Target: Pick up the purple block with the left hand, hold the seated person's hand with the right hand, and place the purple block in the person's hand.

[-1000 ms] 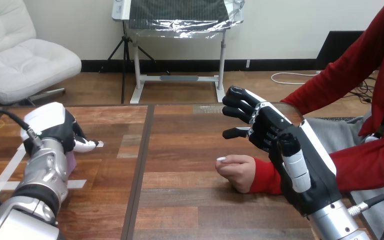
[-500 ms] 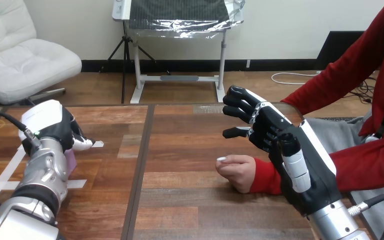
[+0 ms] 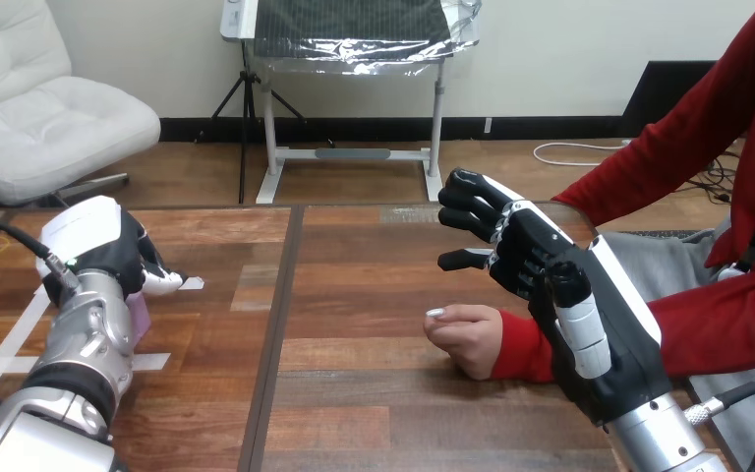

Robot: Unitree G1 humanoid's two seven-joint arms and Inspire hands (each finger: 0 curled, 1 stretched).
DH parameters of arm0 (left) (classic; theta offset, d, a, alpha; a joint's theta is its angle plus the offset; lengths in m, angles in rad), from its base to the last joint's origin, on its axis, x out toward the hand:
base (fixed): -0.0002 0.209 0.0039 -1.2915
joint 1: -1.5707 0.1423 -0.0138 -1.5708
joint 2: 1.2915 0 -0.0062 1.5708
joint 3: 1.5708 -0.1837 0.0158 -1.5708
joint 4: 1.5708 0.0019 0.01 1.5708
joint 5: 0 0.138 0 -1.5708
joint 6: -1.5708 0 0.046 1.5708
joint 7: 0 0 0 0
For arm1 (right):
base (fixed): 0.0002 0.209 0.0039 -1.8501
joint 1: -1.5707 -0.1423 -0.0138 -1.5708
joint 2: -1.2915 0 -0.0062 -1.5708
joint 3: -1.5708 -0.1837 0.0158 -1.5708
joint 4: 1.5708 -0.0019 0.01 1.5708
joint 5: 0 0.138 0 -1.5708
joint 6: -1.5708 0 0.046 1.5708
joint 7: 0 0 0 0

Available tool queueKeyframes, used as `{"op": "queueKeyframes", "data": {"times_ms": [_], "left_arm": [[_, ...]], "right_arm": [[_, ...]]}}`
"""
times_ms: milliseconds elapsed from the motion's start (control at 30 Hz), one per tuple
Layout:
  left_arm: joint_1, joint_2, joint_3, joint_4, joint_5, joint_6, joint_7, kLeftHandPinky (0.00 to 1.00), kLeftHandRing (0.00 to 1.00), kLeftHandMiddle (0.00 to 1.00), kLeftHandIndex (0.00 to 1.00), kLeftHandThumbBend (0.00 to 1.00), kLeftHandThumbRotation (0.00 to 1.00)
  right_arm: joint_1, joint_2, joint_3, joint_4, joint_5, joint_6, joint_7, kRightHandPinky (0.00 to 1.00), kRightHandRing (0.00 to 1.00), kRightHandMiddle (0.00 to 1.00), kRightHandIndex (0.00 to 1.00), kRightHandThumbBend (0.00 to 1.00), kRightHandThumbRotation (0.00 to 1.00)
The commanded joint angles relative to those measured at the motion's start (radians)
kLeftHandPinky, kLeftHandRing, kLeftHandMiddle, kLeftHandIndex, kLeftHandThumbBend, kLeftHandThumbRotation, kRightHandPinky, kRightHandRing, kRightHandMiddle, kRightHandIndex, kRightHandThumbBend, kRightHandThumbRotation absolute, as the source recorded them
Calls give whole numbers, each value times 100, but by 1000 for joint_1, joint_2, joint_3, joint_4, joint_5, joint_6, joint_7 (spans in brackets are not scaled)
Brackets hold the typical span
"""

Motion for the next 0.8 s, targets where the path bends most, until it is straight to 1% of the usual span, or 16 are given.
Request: {"op": "queueKeyframes", "data": {"times_ms": [0,167,400,500,600,767], "left_arm": [[-36,-3,15,-14,-10,-18,18,13,20,26,28,61,19],[-38,-3,23,-13,-16,-17,13,14,21,27,29,61,20],[-39,-1,35,-16,-36,-33,17,13,19,26,28,62,20],[-41,0,34,-17,-35,-35,20,14,20,27,30,62,20],[-40,2,36,-17,-33,-46,25,16,23,31,35,63,20],[-40,4,34,-19,-25,-61,41,22,28,36,38,64,22]], "right_arm": [[-37,0,-6,-22,10,3,-7,71,86,87,87,94,100],[-37,-2,-6,-24,8,5,-7,71,86,87,87,93,100],[-36,-3,-6,-25,11,11,-7,71,86,87,87,93,100],[-37,-2,-6,-25,12,13,-6,71,86,87,87,94,100],[-39,-2,-6,-21,13,9,-3,71,87,87,87,93,100],[-41,-2,-6,-17,12,5,-2,71,87,88,87,93,100]]}}
